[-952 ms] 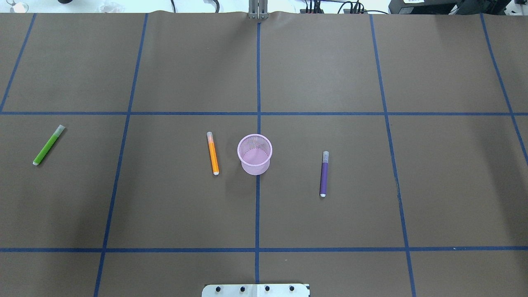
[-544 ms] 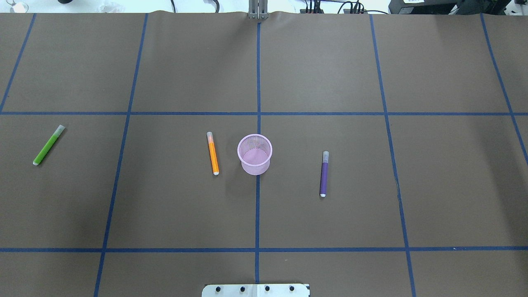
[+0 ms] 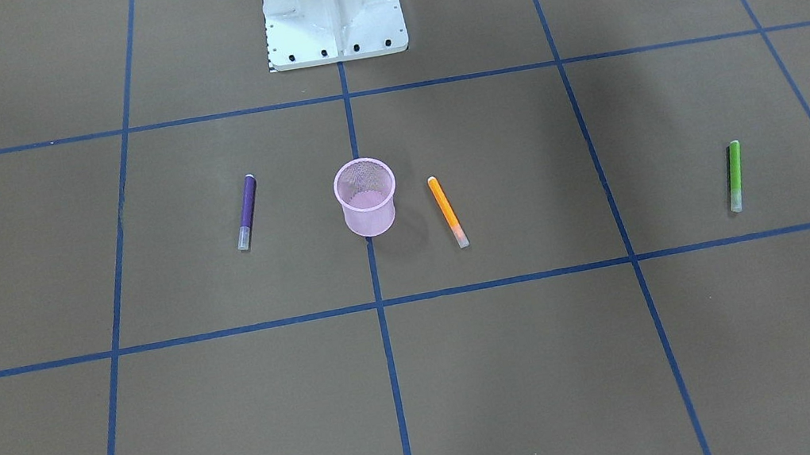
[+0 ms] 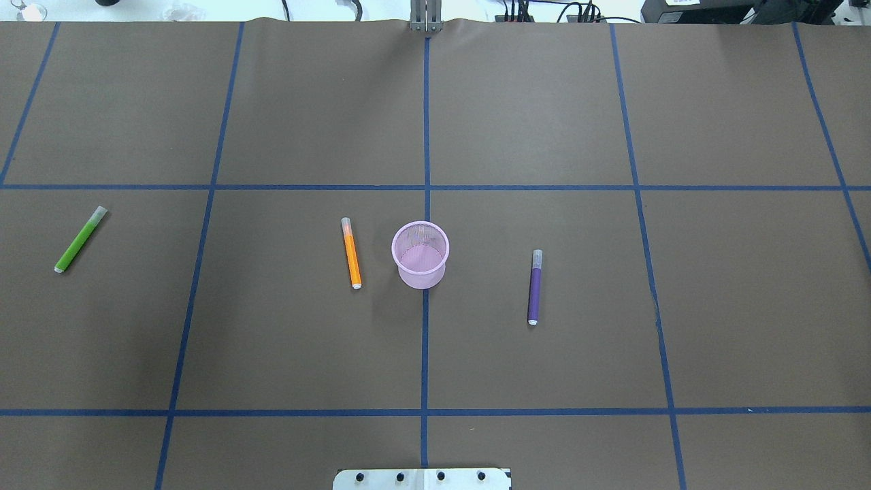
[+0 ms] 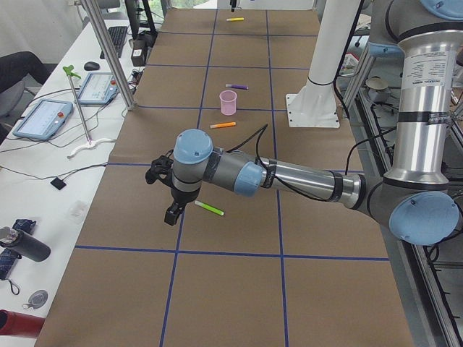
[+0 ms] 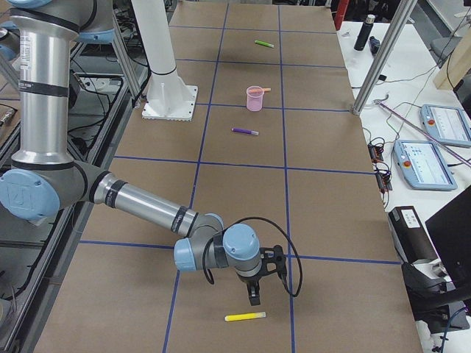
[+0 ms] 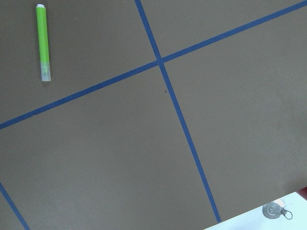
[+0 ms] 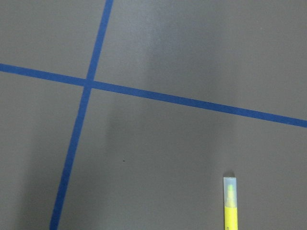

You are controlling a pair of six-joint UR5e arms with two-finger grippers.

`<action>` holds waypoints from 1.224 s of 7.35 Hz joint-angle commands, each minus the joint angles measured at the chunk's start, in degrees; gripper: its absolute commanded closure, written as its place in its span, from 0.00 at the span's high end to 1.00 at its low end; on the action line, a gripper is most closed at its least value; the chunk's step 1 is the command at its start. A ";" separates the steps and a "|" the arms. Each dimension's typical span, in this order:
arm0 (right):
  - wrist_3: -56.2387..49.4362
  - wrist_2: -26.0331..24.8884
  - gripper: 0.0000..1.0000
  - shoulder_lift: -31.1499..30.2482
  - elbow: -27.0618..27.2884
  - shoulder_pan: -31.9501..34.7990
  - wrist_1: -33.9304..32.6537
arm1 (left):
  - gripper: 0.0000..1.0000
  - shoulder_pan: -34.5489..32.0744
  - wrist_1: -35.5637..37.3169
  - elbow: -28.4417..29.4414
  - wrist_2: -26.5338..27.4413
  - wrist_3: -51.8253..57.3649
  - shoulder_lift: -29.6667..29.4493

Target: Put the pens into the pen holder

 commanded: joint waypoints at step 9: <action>6.70 -1.27 0.61 9.85 -25.60 -2.43 13.26 | 1.00 0.00 -1.82 -0.05 0.00 -0.09 0.30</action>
